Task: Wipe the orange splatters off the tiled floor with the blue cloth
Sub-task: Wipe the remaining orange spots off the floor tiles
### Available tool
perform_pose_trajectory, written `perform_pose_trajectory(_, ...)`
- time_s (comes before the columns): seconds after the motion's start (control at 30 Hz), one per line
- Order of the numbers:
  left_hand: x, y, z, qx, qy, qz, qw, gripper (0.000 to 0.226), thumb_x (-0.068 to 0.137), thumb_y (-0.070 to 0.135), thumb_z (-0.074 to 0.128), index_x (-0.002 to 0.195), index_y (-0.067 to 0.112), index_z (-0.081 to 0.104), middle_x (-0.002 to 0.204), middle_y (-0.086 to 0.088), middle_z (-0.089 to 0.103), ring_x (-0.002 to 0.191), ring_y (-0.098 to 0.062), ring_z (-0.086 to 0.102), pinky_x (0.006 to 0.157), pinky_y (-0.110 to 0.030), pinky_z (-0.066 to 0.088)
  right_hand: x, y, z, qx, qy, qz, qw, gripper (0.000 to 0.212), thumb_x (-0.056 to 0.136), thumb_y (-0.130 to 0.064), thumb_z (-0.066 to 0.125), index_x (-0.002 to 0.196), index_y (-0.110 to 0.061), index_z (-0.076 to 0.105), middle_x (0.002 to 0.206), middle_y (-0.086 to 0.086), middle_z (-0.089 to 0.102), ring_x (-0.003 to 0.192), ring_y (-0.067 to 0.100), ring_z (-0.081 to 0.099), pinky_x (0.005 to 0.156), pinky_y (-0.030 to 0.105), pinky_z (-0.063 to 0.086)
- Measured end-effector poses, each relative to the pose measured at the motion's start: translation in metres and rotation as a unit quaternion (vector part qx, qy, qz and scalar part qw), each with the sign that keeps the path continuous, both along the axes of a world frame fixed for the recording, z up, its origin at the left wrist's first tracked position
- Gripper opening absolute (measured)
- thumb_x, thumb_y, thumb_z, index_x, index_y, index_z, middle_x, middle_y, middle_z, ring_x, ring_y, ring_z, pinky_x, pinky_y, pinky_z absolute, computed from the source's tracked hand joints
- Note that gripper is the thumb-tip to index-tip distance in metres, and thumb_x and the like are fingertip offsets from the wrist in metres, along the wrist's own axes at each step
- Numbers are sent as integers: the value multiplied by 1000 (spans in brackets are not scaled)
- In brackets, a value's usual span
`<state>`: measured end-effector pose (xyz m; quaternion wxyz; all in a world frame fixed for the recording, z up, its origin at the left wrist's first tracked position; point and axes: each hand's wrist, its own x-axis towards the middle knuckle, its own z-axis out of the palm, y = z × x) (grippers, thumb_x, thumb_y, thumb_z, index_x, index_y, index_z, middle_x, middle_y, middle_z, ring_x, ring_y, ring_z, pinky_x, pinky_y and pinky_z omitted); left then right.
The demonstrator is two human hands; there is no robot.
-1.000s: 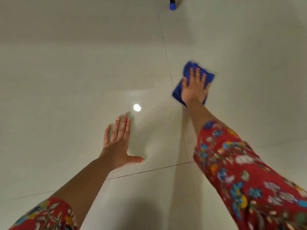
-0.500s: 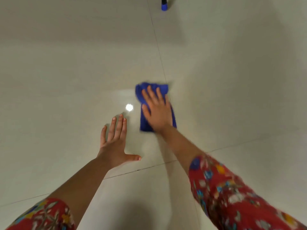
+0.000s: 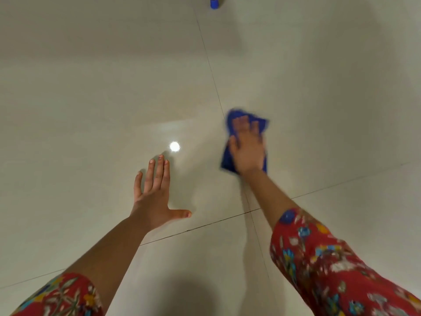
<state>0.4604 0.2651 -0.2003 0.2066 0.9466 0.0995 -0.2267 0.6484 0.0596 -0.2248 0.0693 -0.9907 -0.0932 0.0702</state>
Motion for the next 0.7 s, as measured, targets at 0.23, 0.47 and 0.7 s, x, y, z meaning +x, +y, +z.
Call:
perform_pose_trajectory(0.23,1,-1,0,-4,-5,9,1000,145,51,91,50,139,17,-38,144,5,-48,133,-14,-44,108,-40,-27,-110,-77,-1,-7,2,37,999,57,96,-47,28,151,-32,27,159,-5,22,148,23,16,114,50,24)
perform_pose_trajectory(0.47,-1,0,-6,-1,-14,5,1000,145,52,90,50,137,16,-40,143,4,-49,132,-15,-46,112,-44,-23,51,-1,-1,-29,11,-114,993,56,101,-46,25,154,-32,10,163,-5,6,149,25,2,117,54,11)
perform_pose_trajectory(0.7,-2,4,-3,-58,-46,68,995,146,48,87,53,136,18,-40,146,3,-44,136,-12,-39,117,-40,-13,-1,171,-1,-6,10,256,967,55,98,-48,25,151,-36,20,161,-10,14,149,22,8,118,48,11)
